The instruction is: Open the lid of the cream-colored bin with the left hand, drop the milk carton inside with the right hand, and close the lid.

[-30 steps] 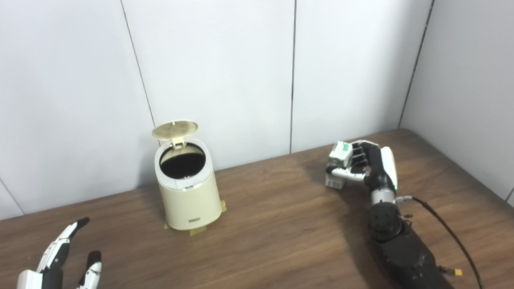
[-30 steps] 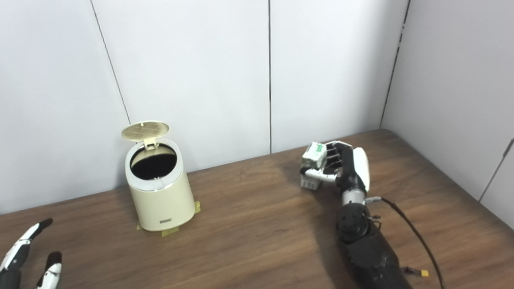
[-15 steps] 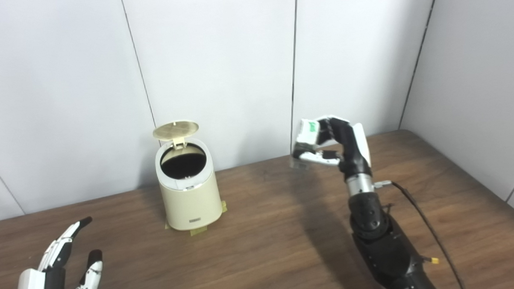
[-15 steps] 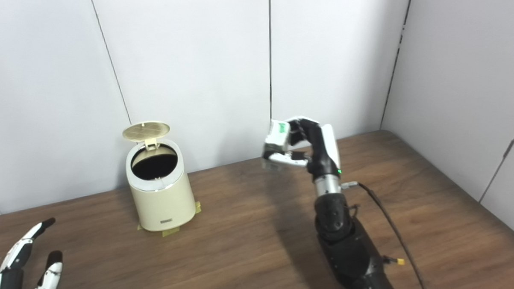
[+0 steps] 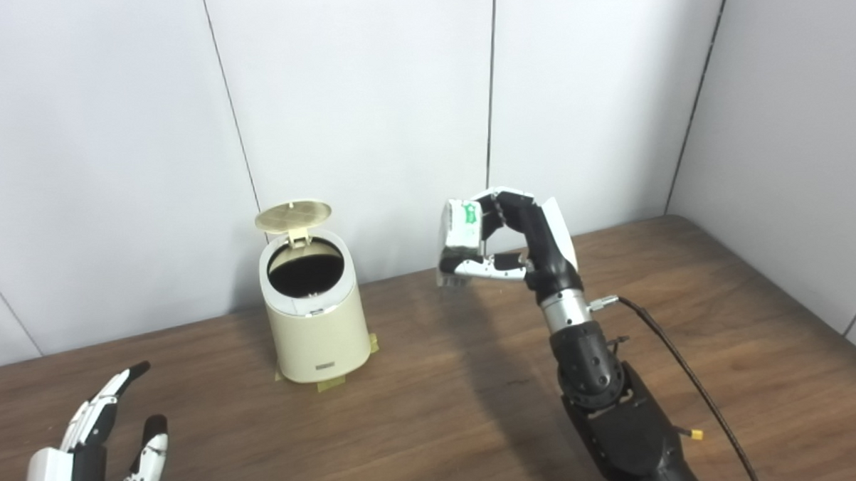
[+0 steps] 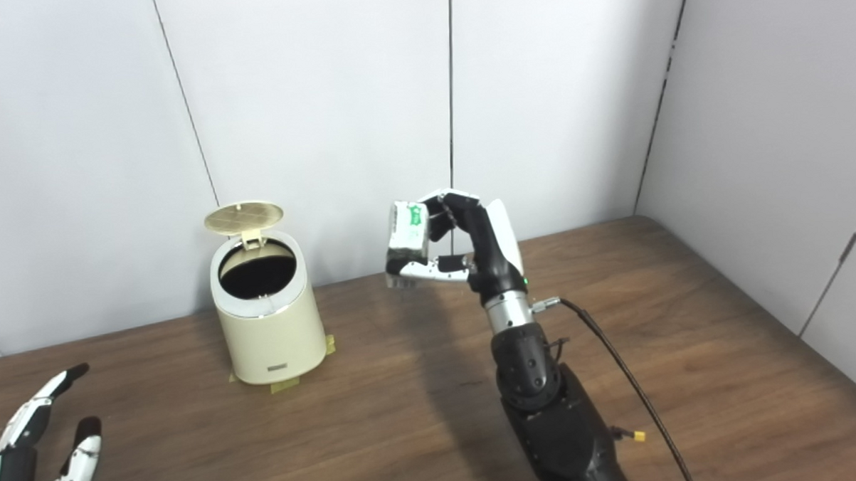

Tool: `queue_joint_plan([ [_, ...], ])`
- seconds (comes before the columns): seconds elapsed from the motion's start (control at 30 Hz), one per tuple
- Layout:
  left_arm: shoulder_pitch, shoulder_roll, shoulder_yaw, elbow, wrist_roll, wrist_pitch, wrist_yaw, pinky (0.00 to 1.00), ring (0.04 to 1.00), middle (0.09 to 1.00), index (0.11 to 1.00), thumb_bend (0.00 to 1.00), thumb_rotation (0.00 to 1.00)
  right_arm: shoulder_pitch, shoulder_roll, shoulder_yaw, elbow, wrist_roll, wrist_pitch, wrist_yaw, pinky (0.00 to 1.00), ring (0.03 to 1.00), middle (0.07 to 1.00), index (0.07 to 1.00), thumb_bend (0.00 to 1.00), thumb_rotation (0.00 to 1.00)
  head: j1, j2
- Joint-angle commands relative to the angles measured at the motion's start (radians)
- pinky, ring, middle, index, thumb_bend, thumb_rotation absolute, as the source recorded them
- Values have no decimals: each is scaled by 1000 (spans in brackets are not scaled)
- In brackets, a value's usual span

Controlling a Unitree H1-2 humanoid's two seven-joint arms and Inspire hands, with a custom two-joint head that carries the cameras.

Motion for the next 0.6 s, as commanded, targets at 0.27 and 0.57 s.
queue_joint_plan([
  [0.27,35,-49,-37,27,36,6,40,764,856,874,865,248,679,-57,20,15,-99,10,-63,42,411,475,522,453,516,0,77,-12],
  [0.57,31,-69,-56,48,97,43,74,755,852,871,860,250,657,-96,42,33,-76,12,-122,77,420,492,512,451,515,0,122,-29],
])
